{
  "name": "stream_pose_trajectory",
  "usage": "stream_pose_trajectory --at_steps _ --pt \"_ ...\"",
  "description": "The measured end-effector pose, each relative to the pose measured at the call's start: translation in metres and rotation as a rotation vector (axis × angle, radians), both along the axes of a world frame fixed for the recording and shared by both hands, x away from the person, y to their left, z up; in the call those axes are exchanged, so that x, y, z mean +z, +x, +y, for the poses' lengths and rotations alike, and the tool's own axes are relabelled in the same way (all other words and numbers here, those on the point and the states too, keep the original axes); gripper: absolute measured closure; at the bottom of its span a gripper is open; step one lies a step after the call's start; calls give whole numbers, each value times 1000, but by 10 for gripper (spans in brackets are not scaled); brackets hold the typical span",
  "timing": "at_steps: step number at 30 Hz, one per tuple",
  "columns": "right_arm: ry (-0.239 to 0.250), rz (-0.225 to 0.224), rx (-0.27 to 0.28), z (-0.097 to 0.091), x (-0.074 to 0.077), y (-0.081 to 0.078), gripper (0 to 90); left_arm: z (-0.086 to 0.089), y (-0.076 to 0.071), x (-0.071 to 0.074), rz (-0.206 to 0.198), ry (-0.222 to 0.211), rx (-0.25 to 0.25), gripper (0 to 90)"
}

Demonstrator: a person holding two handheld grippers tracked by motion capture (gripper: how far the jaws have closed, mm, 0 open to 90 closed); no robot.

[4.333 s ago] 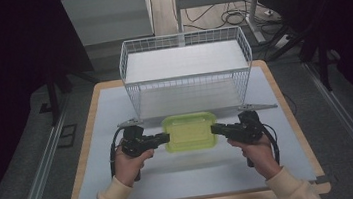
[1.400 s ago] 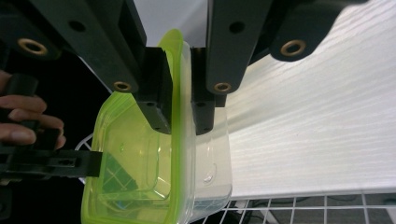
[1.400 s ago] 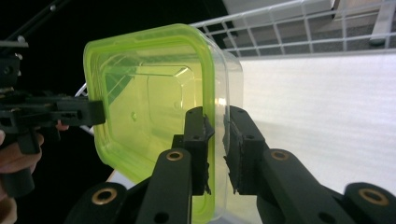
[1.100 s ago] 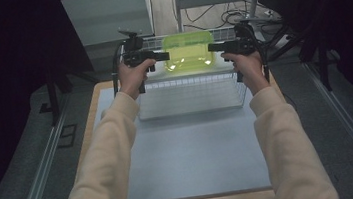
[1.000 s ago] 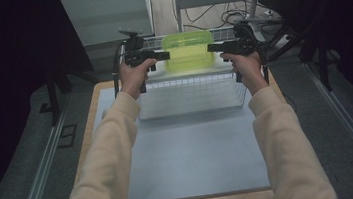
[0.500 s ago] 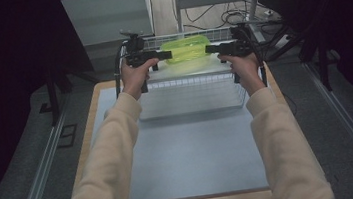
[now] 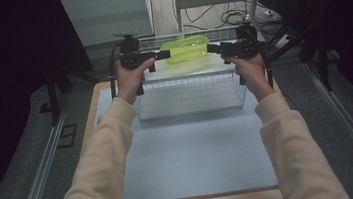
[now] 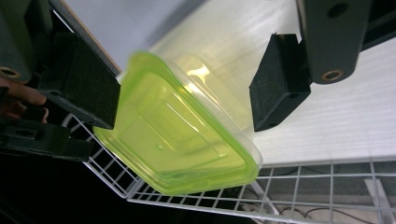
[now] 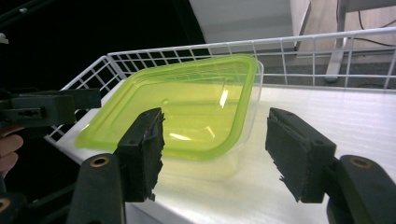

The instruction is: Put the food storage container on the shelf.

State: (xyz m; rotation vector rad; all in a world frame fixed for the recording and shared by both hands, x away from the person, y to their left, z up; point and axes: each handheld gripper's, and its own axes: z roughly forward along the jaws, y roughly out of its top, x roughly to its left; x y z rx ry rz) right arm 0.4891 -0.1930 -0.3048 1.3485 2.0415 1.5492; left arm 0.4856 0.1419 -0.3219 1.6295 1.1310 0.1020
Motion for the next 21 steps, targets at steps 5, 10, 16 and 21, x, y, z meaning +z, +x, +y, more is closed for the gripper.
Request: stream_pose_trajectory --at_steps 5,10,16,21 --pt "-11 -21 36 -7 0 -19 351 4 -30 1 -26 49 -52 241" --pt "-6 -51 109 -15 -12 -55 332 10 -77 -8 -103 69 -56 243" --pt "-31 -92 188 -22 -38 -95 289 12 -130 -37 -134 93 -126 243" --pt "-36 -99 225 -29 -60 -118 275 14 -159 -66 -137 88 -155 244"
